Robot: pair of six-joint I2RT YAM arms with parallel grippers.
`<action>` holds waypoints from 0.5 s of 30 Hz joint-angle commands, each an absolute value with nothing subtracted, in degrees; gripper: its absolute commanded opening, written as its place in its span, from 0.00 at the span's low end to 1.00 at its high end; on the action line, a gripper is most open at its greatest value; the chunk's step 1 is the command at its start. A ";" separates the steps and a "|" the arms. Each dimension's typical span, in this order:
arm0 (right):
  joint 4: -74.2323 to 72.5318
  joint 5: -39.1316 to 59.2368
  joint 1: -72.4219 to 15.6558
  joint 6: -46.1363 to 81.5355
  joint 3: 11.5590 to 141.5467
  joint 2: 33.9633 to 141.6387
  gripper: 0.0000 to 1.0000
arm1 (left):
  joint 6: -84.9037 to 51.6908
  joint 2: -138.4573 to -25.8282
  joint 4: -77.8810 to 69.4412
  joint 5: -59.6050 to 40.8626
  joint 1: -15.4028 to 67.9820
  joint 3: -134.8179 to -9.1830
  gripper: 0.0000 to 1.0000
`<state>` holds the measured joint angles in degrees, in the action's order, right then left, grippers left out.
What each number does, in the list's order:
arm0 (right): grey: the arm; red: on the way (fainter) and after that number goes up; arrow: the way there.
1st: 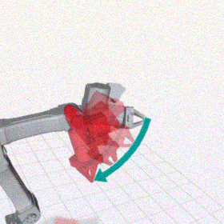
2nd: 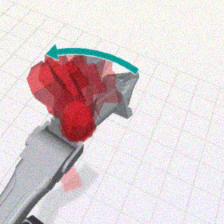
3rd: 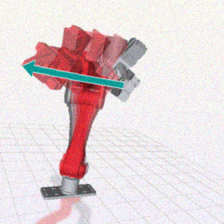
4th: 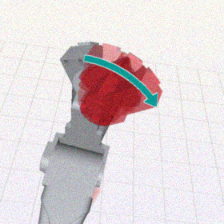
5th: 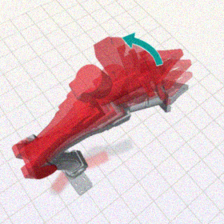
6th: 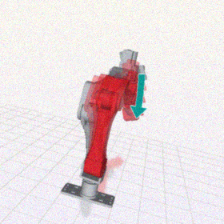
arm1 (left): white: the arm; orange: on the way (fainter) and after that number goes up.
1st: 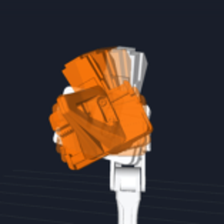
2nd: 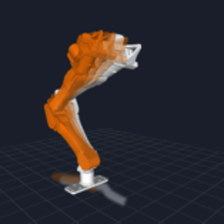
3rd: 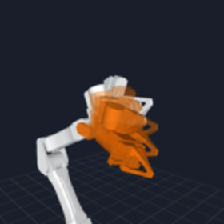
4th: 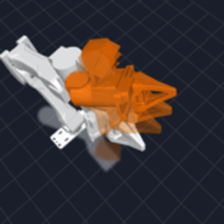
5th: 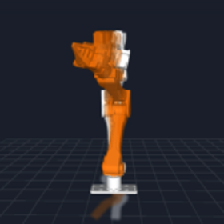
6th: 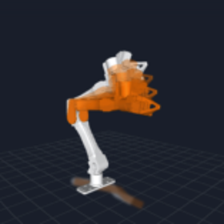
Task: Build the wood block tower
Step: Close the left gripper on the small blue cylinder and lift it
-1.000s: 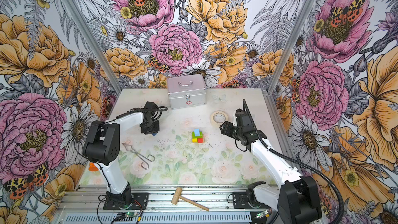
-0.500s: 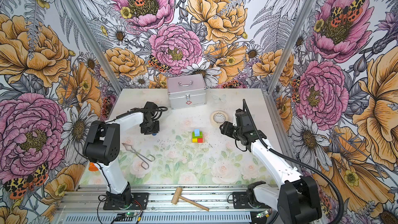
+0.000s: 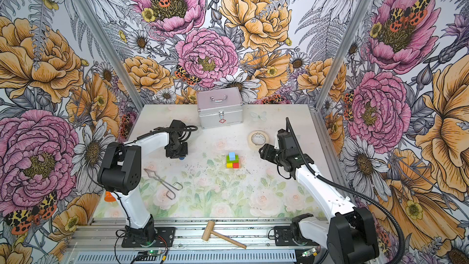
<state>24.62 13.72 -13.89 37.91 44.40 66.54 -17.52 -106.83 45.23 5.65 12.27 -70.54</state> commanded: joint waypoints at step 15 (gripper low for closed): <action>24.35 14.06 -13.56 38.04 44.32 66.53 0.64 | -15.32 -100.61 49.69 4.25 14.97 -73.38 0.22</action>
